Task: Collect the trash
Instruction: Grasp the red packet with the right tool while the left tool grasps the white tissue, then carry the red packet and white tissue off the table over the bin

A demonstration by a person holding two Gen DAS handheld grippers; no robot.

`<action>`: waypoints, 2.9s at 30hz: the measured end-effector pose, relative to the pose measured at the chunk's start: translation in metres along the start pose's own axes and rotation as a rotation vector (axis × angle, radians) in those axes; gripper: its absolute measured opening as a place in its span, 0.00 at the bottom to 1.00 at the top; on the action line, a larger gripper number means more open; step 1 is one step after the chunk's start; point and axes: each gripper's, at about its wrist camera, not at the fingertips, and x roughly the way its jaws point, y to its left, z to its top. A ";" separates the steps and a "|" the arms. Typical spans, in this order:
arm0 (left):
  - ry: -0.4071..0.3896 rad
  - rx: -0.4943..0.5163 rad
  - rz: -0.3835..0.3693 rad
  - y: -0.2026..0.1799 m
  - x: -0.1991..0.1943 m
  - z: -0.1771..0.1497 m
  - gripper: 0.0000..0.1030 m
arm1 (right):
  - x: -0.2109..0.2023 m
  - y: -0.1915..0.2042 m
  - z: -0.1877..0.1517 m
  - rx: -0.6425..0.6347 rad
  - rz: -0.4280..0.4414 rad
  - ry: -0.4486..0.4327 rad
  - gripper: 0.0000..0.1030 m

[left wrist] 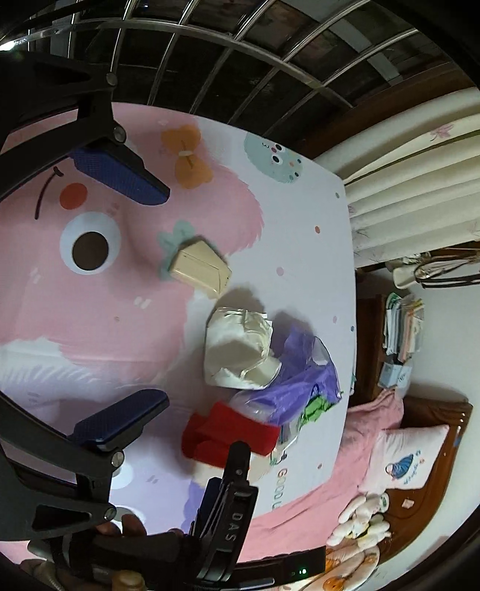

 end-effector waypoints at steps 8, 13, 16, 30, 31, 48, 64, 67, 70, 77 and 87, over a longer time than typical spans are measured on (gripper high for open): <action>0.022 -0.020 -0.002 -0.004 0.019 0.021 0.96 | 0.030 -0.006 0.016 0.019 -0.052 0.037 0.84; 0.031 -0.014 -0.018 -0.009 0.028 0.032 0.96 | 0.030 -0.007 0.014 -0.016 -0.043 0.027 0.80; 0.052 -0.010 -0.036 -0.012 0.039 0.039 0.96 | 0.027 -0.009 0.014 -0.027 -0.033 0.022 0.72; 0.178 -0.007 -0.101 -0.023 0.100 0.064 0.96 | 0.026 -0.024 0.020 -0.032 0.038 0.066 0.29; 0.181 -0.011 -0.101 -0.023 0.102 0.066 0.96 | 0.025 -0.025 0.019 -0.036 0.045 0.066 0.29; 0.198 -0.091 -0.095 -0.024 0.129 0.071 0.64 | 0.022 -0.033 0.012 -0.044 0.092 0.073 0.24; 0.146 -0.014 -0.131 -0.028 0.057 0.008 0.52 | -0.020 -0.023 -0.029 -0.076 0.152 0.035 0.14; 0.123 0.004 -0.152 -0.024 0.030 -0.014 0.52 | -0.032 -0.017 -0.050 -0.086 0.144 0.029 0.14; 0.109 0.026 -0.168 -0.017 0.008 -0.036 0.52 | -0.045 -0.009 -0.079 -0.103 0.132 0.032 0.14; 0.035 0.118 -0.189 0.007 -0.053 -0.105 0.52 | -0.077 0.016 -0.166 -0.099 0.112 0.025 0.14; -0.033 0.211 -0.251 0.058 -0.118 -0.208 0.52 | -0.115 0.060 -0.308 -0.066 0.069 -0.038 0.14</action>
